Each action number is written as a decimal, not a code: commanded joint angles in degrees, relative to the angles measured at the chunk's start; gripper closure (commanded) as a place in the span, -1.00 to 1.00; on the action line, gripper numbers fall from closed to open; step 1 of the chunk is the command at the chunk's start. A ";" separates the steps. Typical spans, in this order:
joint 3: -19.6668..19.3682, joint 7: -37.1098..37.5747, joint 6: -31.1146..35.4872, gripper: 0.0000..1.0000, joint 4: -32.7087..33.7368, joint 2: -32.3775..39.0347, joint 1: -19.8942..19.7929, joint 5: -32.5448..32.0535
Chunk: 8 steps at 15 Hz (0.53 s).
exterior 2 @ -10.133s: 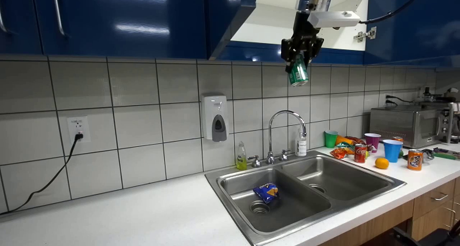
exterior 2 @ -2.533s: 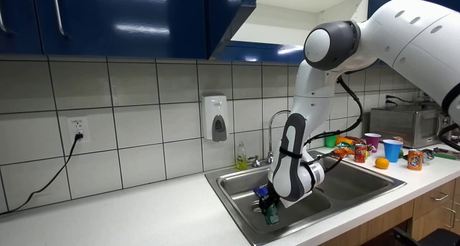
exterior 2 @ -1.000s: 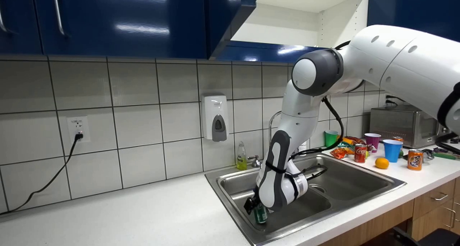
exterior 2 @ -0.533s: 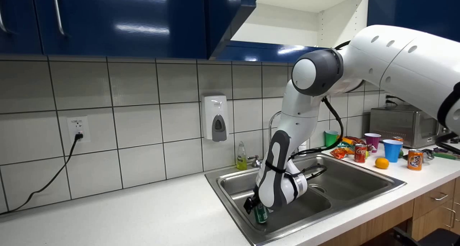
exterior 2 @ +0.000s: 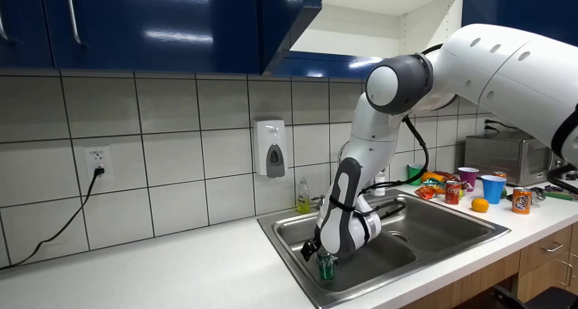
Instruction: Move the can from the top cabinet to the left sink
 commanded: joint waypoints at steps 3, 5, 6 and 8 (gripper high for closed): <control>-1.34 -0.72 -0.05 -1.00 -3.48 -4.69 2.26 2.00; -1.90 -0.65 -0.05 -1.00 -4.38 -5.95 2.99 2.59; -2.18 -0.64 -0.05 -1.00 -4.97 -6.65 3.42 2.96; -2.32 -0.61 -0.04 -1.00 -6.38 -8.07 3.85 3.46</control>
